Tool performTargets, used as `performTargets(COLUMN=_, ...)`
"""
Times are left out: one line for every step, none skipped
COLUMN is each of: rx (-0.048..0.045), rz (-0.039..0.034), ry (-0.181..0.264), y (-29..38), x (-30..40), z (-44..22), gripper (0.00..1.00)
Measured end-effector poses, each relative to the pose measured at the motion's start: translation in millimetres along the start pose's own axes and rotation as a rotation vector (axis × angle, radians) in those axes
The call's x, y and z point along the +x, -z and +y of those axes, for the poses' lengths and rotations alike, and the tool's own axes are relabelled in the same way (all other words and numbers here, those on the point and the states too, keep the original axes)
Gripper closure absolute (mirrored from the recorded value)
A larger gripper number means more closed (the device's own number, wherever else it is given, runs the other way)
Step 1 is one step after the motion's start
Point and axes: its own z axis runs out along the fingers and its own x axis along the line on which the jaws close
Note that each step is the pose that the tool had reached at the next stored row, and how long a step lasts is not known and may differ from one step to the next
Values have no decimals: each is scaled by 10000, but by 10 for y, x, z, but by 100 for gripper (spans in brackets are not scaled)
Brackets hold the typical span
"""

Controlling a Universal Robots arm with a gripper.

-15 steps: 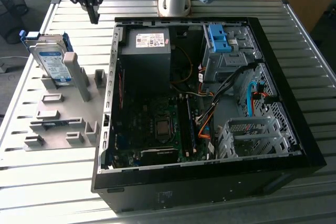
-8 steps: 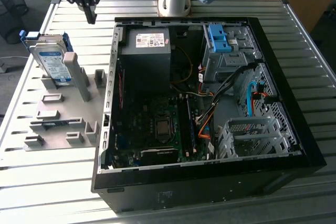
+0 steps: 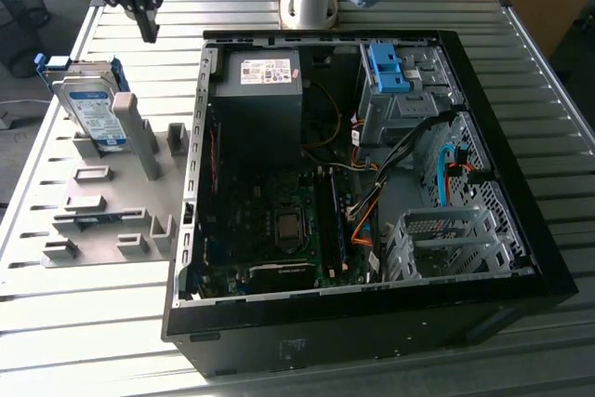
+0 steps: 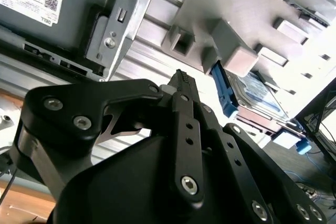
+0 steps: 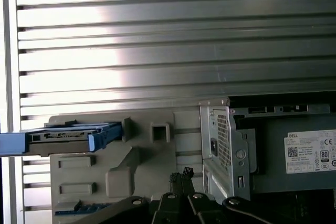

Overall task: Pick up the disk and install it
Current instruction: 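Reach for the disk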

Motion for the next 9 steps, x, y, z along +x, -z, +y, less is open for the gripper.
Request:
performTargets(rx=0, rz=0, ry=-2, y=0, x=38, z=2, gripper=89)
performTargets(rx=0, rz=-1, ry=-5, y=0, x=77, z=6, gripper=89)
performTargets(rx=0, rz=-1, ry=-6, y=-1, x=116, z=9, gripper=89)
performTargets(rx=0, rz=-1, ry=-7, y=-2, x=157, z=13, gripper=89)
performTargets(rx=0, rz=-1, ry=-8, y=-3, x=190, z=20, gripper=89)
performTargets(rx=0, rz=-1, ry=-8, y=-4, x=221, z=28, gripper=89)
performTargets(rx=0, rz=-1, ry=-11, y=-6, x=251, z=37, gripper=89)
performTargets(rx=0, rz=1, ry=-14, y=-8, x=278, z=45, gripper=89)
performTargets(rx=1, rz=7, ry=-18, y=-9, x=304, z=50, gripper=89)
